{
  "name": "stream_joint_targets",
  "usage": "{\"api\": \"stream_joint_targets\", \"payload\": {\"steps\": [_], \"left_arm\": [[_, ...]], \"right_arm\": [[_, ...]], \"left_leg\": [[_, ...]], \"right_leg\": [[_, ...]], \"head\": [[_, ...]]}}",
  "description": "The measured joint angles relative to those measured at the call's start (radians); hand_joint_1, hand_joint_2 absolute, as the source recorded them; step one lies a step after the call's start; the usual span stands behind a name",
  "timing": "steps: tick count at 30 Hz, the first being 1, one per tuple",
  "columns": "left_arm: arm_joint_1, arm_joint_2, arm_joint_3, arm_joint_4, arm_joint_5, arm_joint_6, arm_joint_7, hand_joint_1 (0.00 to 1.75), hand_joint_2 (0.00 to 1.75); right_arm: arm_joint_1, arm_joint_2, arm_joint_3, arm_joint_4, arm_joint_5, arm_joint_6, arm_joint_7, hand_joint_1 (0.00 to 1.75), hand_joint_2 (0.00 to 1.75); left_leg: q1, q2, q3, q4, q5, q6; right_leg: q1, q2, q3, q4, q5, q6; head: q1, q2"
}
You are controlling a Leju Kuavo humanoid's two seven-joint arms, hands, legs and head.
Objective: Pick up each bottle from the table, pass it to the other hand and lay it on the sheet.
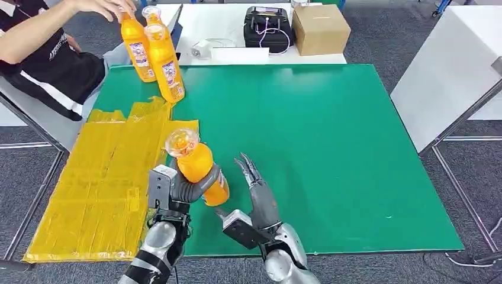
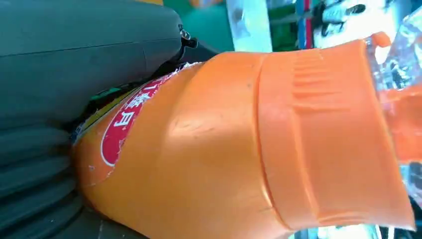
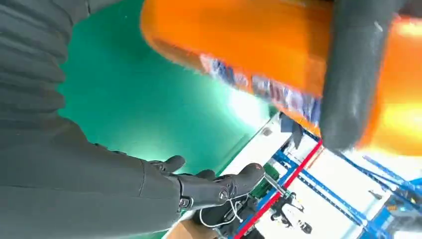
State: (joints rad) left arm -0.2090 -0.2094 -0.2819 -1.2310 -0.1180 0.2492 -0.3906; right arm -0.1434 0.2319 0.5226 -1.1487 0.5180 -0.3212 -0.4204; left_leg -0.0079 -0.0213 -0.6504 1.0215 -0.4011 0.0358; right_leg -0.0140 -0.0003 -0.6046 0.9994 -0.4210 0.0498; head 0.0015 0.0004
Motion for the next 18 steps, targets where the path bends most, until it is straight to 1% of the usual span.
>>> {"api": "stream_joint_targets", "payload": {"steps": [3, 7, 9, 12, 13, 15, 18], "left_arm": [[-0.035, 0.019, 0.020, 0.005, -0.142, 0.095, 0.004, 1.75, 1.75], [-0.082, 0.039, 0.046, 0.020, -0.278, 0.182, 0.010, 1.75, 1.75], [-0.104, 0.051, 0.050, 0.034, -0.435, 0.277, 0.014, 1.75, 1.75], [-0.142, 0.078, 0.051, 0.064, -0.812, 0.408, 0.095, 1.75, 1.75], [-0.152, 0.085, 0.051, 0.075, -0.937, 0.428, 0.130, 1.75, 1.75], [-0.177, 0.107, 0.052, 0.112, -1.193, 0.442, 0.208, 1.75, 1.75], [-0.203, 0.146, 0.059, 0.184, -1.373, 0.445, 0.267, 1.75, 1.75]], "right_arm": [[0.027, -0.019, -0.014, -0.089, -0.038, 0.043, -0.019, 0.00, 1.75], [0.051, -0.039, -0.024, -0.182, -0.050, 0.069, -0.031, 0.00, 1.75], [0.061, -0.047, -0.028, -0.224, -0.054, 0.070, -0.047, 0.00, 1.75], [0.069, -0.062, -0.030, -0.286, -0.077, 0.078, -0.063, 0.00, 1.75], [0.070, -0.067, -0.031, -0.302, -0.096, 0.090, -0.069, 0.00, 1.75], [0.070, -0.082, -0.035, -0.334, -0.189, 0.159, -0.074, 0.00, 1.75], [0.067, -0.106, -0.048, -0.362, -0.343, 0.281, -0.075, 0.00, 1.75]], "left_leg": [[0.000, 0.000, 0.000, 0.000, 0.000, 0.000], [0.000, 0.000, 0.000, 0.000, 0.000, 0.000], [0.000, 0.000, 0.000, 0.000, 0.000, 0.000], [0.000, 0.000, 0.000, 0.000, 0.000, 0.000], [0.000, 0.000, 0.000, 0.000, 0.000, 0.000], [0.000, 0.000, 0.000, 0.000, 0.000, 0.000], [0.000, 0.001, 0.000, 0.000, 0.000, 0.000]], "right_leg": [[0.000, 0.000, 0.000, 0.000, 0.000, 0.000], [0.000, 0.000, 0.000, 0.000, 0.000, 0.000], [0.000, 0.000, 0.000, 0.000, 0.000, 0.000], [0.000, 0.000, 0.000, 0.000, 0.000, 0.000], [0.000, 0.000, 0.000, 0.000, 0.000, 0.000], [0.000, 0.000, 0.000, 0.000, 0.000, 0.000], [0.000, 0.000, 0.000, 0.000, 0.000, 0.000]], "head": [[0.000, 0.000], [-0.001, 0.000], [0.000, 0.000], [0.000, 0.000], [-0.001, 0.000], [0.000, 0.000], [0.000, 0.000]]}}
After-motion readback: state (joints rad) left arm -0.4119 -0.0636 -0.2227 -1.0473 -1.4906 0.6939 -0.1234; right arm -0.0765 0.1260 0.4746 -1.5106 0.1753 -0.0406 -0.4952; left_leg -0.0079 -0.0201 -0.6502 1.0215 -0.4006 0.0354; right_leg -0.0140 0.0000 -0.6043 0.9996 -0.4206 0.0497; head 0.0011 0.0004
